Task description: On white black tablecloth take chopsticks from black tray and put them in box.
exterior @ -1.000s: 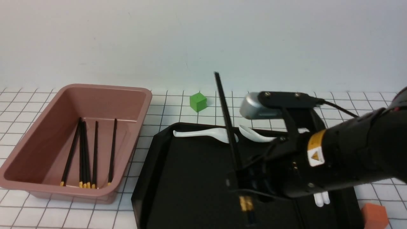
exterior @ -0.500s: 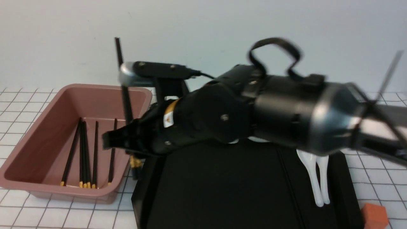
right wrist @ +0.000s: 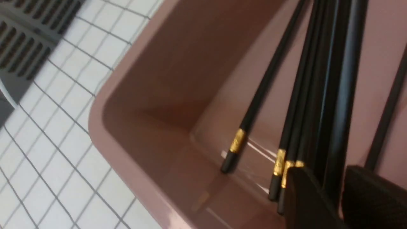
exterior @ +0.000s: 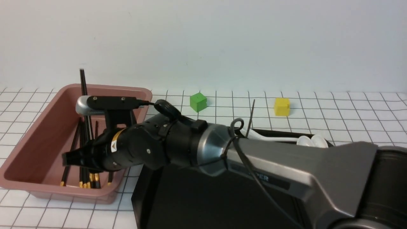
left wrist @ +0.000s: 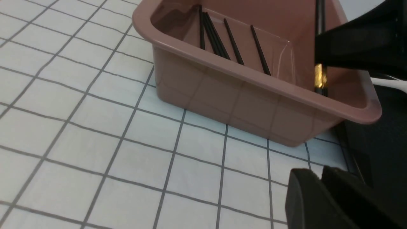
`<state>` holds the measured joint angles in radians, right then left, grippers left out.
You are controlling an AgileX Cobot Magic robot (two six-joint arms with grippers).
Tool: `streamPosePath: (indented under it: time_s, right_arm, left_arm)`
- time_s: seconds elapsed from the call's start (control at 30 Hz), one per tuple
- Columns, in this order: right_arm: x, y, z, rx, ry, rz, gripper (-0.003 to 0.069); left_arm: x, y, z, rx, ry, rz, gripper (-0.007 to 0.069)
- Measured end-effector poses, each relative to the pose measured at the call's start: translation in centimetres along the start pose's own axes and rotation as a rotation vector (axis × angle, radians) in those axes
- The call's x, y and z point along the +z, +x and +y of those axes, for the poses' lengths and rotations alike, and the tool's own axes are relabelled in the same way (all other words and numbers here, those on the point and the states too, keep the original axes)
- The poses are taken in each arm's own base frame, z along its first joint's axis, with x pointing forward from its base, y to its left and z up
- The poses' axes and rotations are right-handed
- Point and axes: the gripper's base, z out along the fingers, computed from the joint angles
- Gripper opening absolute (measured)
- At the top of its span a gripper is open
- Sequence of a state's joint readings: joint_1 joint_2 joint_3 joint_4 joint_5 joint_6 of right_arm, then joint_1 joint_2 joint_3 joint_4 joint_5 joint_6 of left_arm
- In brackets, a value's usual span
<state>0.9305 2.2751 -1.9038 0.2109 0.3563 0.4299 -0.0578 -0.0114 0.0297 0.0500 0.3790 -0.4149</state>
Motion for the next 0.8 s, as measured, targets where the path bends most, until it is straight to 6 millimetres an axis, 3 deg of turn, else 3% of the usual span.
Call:
streamPosePath:
  time_s: [0.13,0.23,0.33,0.53,0.57,0.6,0.7,0.73,0.8]
  right_arm:
    - [-1.2,-0.4,0.3,-0.032,0.025,0.035,0.0235]
    - [-3.5,-1.3,0.8,-0.063,0.053,0.068,0.0216]
    - [-7.5,-3.1,1.8,-0.105,0.085,0.081,0.0184]
    - [-18.8,-5.9,3.5,-0.28,0.204,0.103,0.0118]
    - [-22.1,-6.4,3.8,-0.324,0.235,0.097,0.0101]
    - [-23.6,-6.5,3.9,-0.337,0.247,0.1,0.0097]
    - [-31.7,-6.8,4.1,-0.379,0.314,0.053,0.0047]
    - [-33.0,-6.7,4.1,-0.38,0.314,0.034,0.0037]
    - [-38.1,-6.0,4.2,-0.372,0.276,-0.037,0.0]
  left_arm:
    - [0.0,0.0,0.0,0.0,0.0,0.0,0.0083]
    - [0.0,0.0,0.0,0.0,0.0,0.0,0.0088]
    - [0.0,0.0,0.0,0.0,0.0,0.0,0.0093]
    - [0.0,0.0,0.0,0.0,0.0,0.0,0.0097]
    - [0.0,0.0,0.0,0.0,0.0,0.0,0.0098]
    - [0.0,0.0,0.0,0.0,0.0,0.0,0.01]
    - [0.0,0.0,0.0,0.0,0.0,0.001,0.0104]
    - [0.0,0.0,0.0,0.0,0.0,0.0,0.0105]
    - [0.0,0.0,0.0,0.001,-0.001,0.001,0.0108]
